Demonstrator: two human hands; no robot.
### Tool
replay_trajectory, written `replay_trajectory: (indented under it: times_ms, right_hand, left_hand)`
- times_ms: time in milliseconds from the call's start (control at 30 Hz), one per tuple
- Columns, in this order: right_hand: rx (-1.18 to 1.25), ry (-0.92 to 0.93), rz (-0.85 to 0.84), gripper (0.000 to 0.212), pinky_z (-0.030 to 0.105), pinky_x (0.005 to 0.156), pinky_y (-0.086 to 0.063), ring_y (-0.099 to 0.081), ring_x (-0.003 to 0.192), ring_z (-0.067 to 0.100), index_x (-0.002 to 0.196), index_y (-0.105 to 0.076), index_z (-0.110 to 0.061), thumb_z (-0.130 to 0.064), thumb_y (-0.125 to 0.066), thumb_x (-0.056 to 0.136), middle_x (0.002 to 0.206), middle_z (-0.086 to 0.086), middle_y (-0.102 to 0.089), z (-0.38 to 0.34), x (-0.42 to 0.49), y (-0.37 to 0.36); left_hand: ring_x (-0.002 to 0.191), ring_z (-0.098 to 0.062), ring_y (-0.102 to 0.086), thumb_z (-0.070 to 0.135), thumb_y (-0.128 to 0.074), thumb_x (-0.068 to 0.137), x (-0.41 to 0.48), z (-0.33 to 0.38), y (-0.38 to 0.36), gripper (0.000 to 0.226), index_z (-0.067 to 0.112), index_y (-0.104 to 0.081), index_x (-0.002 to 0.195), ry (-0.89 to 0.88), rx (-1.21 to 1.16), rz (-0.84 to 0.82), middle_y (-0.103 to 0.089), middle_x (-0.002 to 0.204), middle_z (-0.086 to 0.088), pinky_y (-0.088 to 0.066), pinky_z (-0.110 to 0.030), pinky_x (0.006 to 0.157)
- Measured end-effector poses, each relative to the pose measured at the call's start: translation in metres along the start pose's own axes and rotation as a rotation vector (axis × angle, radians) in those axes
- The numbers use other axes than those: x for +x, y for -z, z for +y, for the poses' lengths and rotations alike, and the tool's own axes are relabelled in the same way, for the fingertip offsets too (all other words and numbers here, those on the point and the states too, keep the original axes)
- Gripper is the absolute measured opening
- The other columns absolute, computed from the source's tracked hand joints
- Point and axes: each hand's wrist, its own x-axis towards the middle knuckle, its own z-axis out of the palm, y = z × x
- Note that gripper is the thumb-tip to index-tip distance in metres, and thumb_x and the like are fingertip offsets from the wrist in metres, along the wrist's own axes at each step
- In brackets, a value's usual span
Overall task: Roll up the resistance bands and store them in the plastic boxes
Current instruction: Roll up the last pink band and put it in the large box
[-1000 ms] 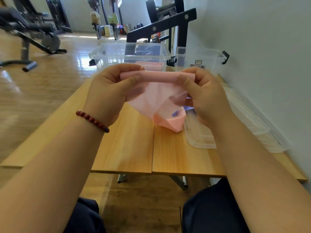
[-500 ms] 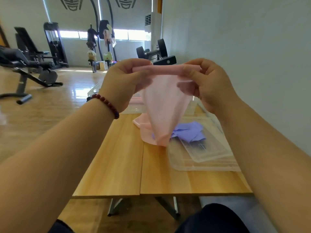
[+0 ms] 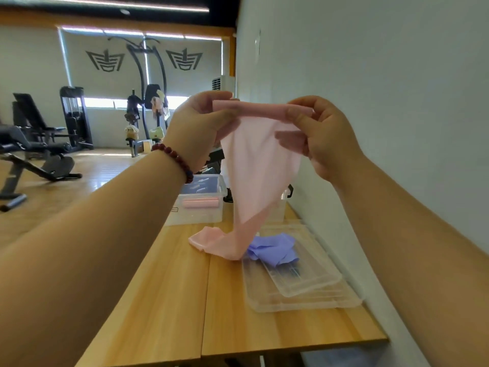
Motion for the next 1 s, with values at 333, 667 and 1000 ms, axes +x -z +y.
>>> replay_trajectory:
  times_ms: [333,667,1000]
  right_hand:
    - [0.046,0.152,-0.004,0.019,0.033,0.077,-0.058,-0.072,0.090,0.027,0.093,-0.063,-0.019,-0.002,-0.058,0.096,0.104,0.005,-0.065,-0.050,0.031,0.013]
    - [0.053,0.085,0.004,0.022,0.028,0.079,-0.057,-0.070,0.093,0.026,0.091,-0.066,-0.019,0.002,-0.060,0.094,0.107,0.009,-0.064,-0.044,0.039,0.017]
    - [0.087,-0.088,0.009,0.012,0.026,0.079,-0.057,-0.072,0.086,0.021,0.090,-0.070,-0.010,0.001,-0.068,0.087,0.095,0.012,-0.069,0.004,0.023,0.013]
  left_hand:
    - [0.089,-0.017,-0.073,0.010,-0.062,0.093,0.019,0.046,-0.017,0.016,0.014,-0.064,0.108,-0.086,0.043,-0.096,-0.070,0.106,-0.003,-0.058,-0.026,0.071]
    - [0.069,-0.004,-0.070,0.017,-0.063,0.094,0.019,0.033,-0.026,0.015,0.021,-0.065,0.108,-0.107,0.152,-0.005,-0.071,0.095,0.006,-0.057,-0.021,0.063]
    - [0.091,-0.021,-0.072,0.001,-0.063,0.090,0.012,-0.019,-0.007,0.017,0.015,-0.065,0.100,0.096,-0.047,-0.036,-0.070,0.098,-0.009,-0.059,-0.032,0.080]
